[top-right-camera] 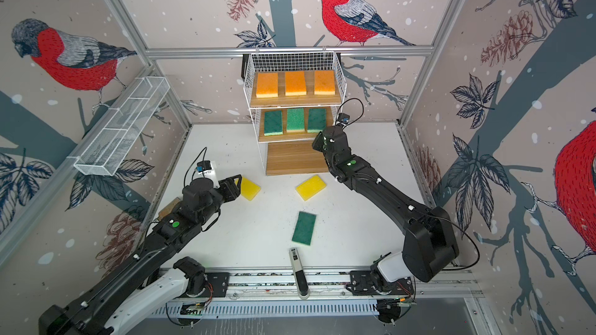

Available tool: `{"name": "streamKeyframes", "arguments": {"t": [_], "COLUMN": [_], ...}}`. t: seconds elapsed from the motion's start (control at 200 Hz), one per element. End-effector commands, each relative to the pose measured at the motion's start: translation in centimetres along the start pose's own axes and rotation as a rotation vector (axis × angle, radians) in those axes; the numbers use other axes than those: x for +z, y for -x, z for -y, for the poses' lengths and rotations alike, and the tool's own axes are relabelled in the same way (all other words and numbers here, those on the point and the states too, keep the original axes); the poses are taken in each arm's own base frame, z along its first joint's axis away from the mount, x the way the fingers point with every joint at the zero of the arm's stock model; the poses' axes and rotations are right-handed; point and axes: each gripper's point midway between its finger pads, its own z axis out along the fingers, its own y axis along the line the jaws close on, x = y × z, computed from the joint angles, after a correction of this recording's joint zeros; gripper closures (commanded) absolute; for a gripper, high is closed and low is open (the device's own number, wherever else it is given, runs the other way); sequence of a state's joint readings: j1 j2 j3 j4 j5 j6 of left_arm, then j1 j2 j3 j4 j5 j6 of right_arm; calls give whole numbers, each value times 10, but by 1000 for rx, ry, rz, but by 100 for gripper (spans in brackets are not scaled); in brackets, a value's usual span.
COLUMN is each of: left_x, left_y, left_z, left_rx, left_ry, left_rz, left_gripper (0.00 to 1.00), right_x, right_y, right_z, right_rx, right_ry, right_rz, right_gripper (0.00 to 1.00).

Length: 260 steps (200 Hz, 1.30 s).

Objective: Place and organize the cleaning sponges onto the shelf

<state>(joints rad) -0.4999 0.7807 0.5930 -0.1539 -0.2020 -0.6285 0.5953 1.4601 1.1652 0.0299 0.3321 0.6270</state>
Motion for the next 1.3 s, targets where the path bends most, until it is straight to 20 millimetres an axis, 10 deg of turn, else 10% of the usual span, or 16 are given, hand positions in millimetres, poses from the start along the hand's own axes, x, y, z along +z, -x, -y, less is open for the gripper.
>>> {"name": "streamKeyframes", "arguments": {"t": [0.0,1.297], "left_x": [-1,6], "left_y": [10,2], "left_z": [8,3], "left_rx": [-13,-14], "left_ry": [-34,-18], "left_rz": [41,24], "left_gripper": [40,40], "right_x": [1,15], "right_y": [6,4], "right_z": [-3,11], "right_rx": [9,60], "right_ry": [0,-70], "right_rz": [22,48], "right_gripper": [94,92]}}
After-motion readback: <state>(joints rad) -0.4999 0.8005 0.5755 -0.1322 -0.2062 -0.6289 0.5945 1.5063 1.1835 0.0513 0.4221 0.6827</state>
